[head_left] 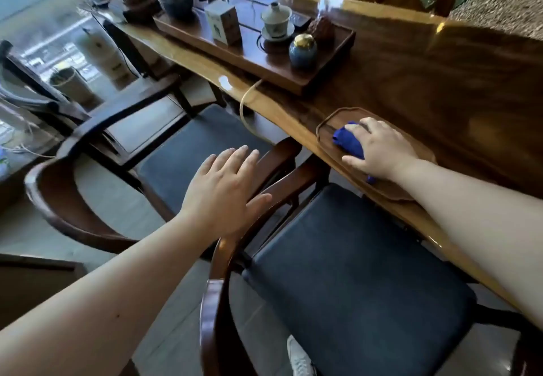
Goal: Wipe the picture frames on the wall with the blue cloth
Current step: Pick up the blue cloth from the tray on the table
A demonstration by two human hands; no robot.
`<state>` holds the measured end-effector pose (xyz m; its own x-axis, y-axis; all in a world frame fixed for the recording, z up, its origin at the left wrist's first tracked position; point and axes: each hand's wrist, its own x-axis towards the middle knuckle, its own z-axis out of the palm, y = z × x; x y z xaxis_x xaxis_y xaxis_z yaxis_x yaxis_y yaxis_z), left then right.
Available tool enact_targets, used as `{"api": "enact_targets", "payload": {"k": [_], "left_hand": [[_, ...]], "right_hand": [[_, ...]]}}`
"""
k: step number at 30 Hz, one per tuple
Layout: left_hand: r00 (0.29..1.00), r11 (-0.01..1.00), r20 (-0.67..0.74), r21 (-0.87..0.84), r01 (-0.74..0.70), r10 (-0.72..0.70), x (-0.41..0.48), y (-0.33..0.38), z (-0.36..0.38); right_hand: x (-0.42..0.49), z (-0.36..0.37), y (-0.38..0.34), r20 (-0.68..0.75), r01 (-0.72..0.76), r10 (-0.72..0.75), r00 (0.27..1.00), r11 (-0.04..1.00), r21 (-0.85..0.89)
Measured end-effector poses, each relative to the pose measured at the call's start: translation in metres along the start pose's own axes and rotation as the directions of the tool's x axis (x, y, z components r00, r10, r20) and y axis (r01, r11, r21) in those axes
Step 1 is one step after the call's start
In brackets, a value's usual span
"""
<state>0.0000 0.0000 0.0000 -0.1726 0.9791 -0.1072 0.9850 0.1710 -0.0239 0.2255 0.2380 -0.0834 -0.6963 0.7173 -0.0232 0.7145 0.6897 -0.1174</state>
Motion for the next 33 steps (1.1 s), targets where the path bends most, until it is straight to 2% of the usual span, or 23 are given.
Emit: {"api": "enact_targets", "payload": {"k": [7,12,17,20,25,29,33], "left_hand": [[1.0,1.0,-0.013,0.014,-0.004,0.004,0.02,-0.012,0.028],[1.0,1.0,0.005,0.006,0.012,-0.012,0.023,-0.018,0.04],[0.999,0.999,-0.009,0.023,0.038,-0.038,0.01,-0.03,0.036],[0.996,0.996,-0.027,0.04,0.085,-0.084,-0.006,-0.047,0.026],[0.985,0.983,-0.065,0.075,0.166,-0.162,-0.056,-0.091,-0.006],[0.961,0.958,-0.13,0.117,0.26,-0.245,-0.111,-0.13,-0.044],[0.941,0.941,-0.19,0.144,0.307,-0.278,-0.159,-0.161,-0.081]], "right_hand": [[0.023,0.041,0.013,0.149,-0.16,0.158,0.976,0.987,-0.003],[0.021,0.05,0.008,-0.013,-0.151,0.15,0.989,0.986,-0.077],[0.021,0.035,-0.008,0.024,-0.17,0.171,0.985,0.985,-0.034],[0.02,0.019,-0.032,-0.022,-0.084,0.084,0.996,0.996,0.024],[0.022,-0.022,-0.126,-0.142,0.142,-0.123,0.982,0.98,0.139],[0.022,-0.066,-0.224,-0.233,0.359,-0.324,0.917,0.925,0.123],[0.016,-0.107,-0.307,-0.328,0.491,-0.439,0.836,0.866,0.092]]}}
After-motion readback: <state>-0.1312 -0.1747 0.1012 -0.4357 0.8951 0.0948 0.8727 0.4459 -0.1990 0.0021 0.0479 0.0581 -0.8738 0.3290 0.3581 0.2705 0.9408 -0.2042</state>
